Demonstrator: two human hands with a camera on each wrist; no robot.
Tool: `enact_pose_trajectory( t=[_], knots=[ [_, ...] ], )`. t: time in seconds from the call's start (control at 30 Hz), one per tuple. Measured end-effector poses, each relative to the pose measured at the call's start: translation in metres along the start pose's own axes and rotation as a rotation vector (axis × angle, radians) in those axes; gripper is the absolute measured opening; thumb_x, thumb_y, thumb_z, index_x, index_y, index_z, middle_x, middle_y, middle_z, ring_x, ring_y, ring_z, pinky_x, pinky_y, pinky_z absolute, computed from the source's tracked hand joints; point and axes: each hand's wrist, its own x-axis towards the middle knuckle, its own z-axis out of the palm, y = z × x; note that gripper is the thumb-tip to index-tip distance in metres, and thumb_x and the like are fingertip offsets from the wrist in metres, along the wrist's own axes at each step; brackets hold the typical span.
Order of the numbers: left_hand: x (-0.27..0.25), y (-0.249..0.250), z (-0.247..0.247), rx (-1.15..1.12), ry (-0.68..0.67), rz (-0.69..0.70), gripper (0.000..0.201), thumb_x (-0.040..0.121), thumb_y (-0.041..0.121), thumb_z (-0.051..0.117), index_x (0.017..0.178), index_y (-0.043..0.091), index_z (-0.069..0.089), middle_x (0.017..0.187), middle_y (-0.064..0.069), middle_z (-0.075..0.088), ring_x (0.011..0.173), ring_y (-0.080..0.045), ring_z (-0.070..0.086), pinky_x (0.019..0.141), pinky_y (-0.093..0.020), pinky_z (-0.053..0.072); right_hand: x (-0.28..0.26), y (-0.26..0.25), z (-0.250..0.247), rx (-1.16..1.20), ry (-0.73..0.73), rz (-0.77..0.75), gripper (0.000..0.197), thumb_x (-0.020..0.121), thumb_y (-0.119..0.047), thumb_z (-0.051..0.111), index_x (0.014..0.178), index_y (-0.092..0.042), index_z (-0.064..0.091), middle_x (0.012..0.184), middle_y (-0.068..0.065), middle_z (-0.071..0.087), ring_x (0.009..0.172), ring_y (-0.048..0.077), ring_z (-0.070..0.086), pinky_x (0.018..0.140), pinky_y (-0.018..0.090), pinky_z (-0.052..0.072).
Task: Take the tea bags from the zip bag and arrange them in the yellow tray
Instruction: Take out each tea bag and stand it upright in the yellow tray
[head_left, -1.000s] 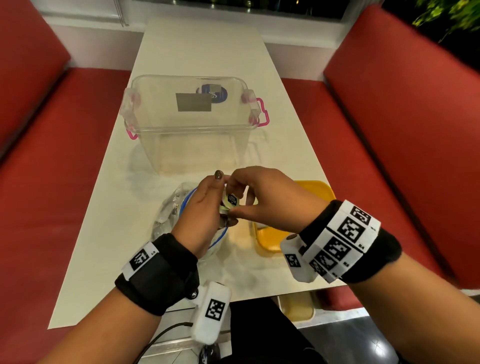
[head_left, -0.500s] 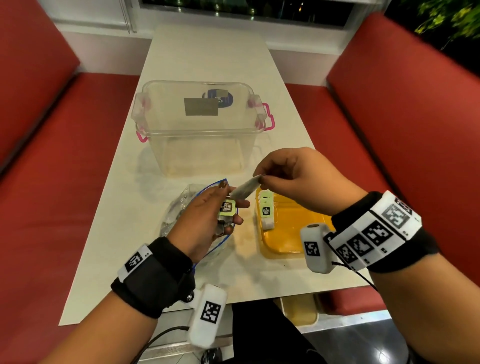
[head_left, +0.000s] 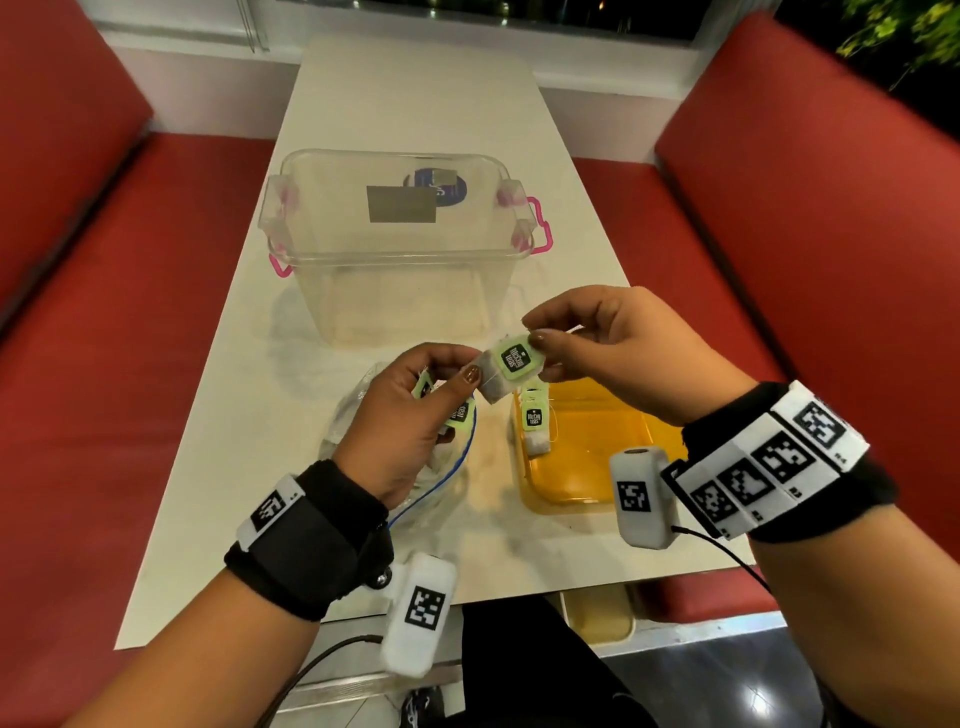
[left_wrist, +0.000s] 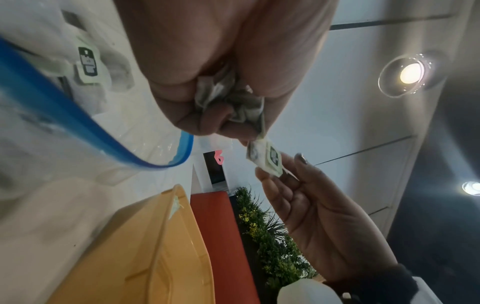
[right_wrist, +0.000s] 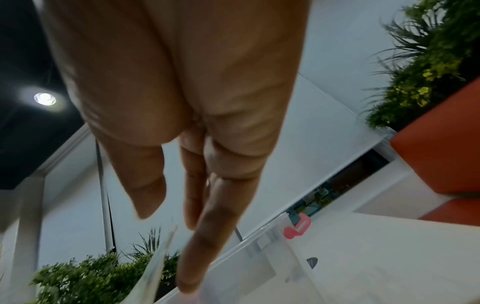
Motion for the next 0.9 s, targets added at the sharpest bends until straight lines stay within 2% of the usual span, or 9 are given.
enact_pose_trajectory(
  t=[0.13, 0.27, 0.37, 0.43, 0.53, 0.67, 0.8, 0.9],
  knots=[
    [0.002, -0.001, 0.005, 0.069, 0.013, 0.077, 0.012, 0.091, 0.018, 0.065, 0.096, 0.028, 0.068, 0.086, 0.013, 0.064, 0.059, -0.005, 0.052, 0.052, -0.02, 0.04, -0.003, 0.005, 0.001, 0.015, -0.009, 0.028, 0.012, 0.087, -0.01, 0.067, 0.097, -0.004, 0.069, 0.077, 0.013, 0.073, 0.07, 0.02, 0.072, 0.065, 0.028, 0.06],
    [0.004, -0.005, 0.011, 0.166, 0.026, 0.118, 0.011, 0.091, 0.011, 0.063, 0.1, 0.013, 0.068, 0.082, 0.009, 0.063, 0.057, 0.0, 0.053, 0.052, -0.011, 0.041, -0.001, 0.014, -0.003, -0.073, 0.007, 0.001, 0.01, 0.09, -0.011, 0.064, 0.096, -0.008, 0.071, 0.075, 0.008, 0.073, 0.07, 0.018, 0.071, 0.066, 0.028, 0.059],
    [0.007, -0.015, 0.014, 0.28, 0.009, 0.112, 0.007, 0.091, 0.012, 0.064, 0.096, 0.011, 0.069, 0.075, 0.008, 0.061, 0.058, -0.002, 0.054, 0.055, -0.013, 0.042, 0.002, 0.02, -0.007, -0.215, -0.013, 0.007, 0.013, 0.092, -0.015, 0.061, 0.099, -0.013, 0.072, 0.075, 0.003, 0.073, 0.069, 0.013, 0.069, 0.068, 0.029, 0.058],
    [0.009, -0.025, 0.016, 0.395, 0.013, 0.085, 0.005, 0.091, 0.017, 0.064, 0.092, 0.015, 0.068, 0.075, 0.005, 0.064, 0.06, -0.003, 0.057, 0.061, -0.018, 0.046, 0.006, 0.025, -0.012, -0.332, -0.041, 0.033, 0.013, 0.091, -0.018, 0.062, 0.097, -0.016, 0.073, 0.074, 0.001, 0.073, 0.066, 0.01, 0.068, 0.065, 0.029, 0.057],
    [0.011, -0.036, 0.021, 0.588, -0.011, 0.055, 0.009, 0.089, 0.028, 0.065, 0.087, 0.019, 0.066, 0.076, 0.003, 0.067, 0.068, -0.01, 0.062, 0.064, -0.024, 0.046, 0.013, 0.032, -0.015, -0.476, -0.113, 0.098, 0.009, 0.089, -0.018, 0.064, 0.092, -0.018, 0.072, 0.069, -0.005, 0.069, 0.06, 0.004, 0.065, 0.055, 0.018, 0.048],
    [0.012, -0.044, 0.031, 0.778, -0.058, 0.033, 0.018, 0.086, 0.038, 0.067, 0.086, 0.02, 0.066, 0.082, 0.005, 0.065, 0.073, -0.009, 0.059, 0.059, -0.018, 0.04, 0.025, 0.047, -0.008, -0.59, -0.266, 0.205, 0.005, 0.088, -0.017, 0.066, 0.09, -0.015, 0.07, 0.061, -0.012, 0.063, 0.055, 0.0, 0.063, 0.051, 0.015, 0.041],
    [0.013, -0.047, 0.036, 0.8, -0.065, -0.023, 0.02, 0.083, 0.037, 0.071, 0.086, 0.018, 0.067, 0.083, 0.003, 0.067, 0.071, -0.009, 0.061, 0.058, -0.021, 0.041, 0.035, 0.06, 0.008, -0.652, -0.412, 0.273, 0.007, 0.087, -0.015, 0.067, 0.092, -0.011, 0.07, 0.07, -0.005, 0.068, 0.062, 0.008, 0.068, 0.054, 0.017, 0.047],
    [0.013, -0.049, 0.036, 0.771, -0.072, -0.045, 0.019, 0.082, 0.036, 0.071, 0.084, 0.017, 0.067, 0.083, 0.001, 0.068, 0.077, -0.014, 0.063, 0.068, -0.03, 0.047, 0.041, 0.065, 0.019, -0.681, -0.45, 0.281, 0.005, 0.086, -0.014, 0.068, 0.09, -0.011, 0.07, 0.081, 0.002, 0.072, 0.07, 0.016, 0.072, 0.059, 0.018, 0.05]
  ],
)
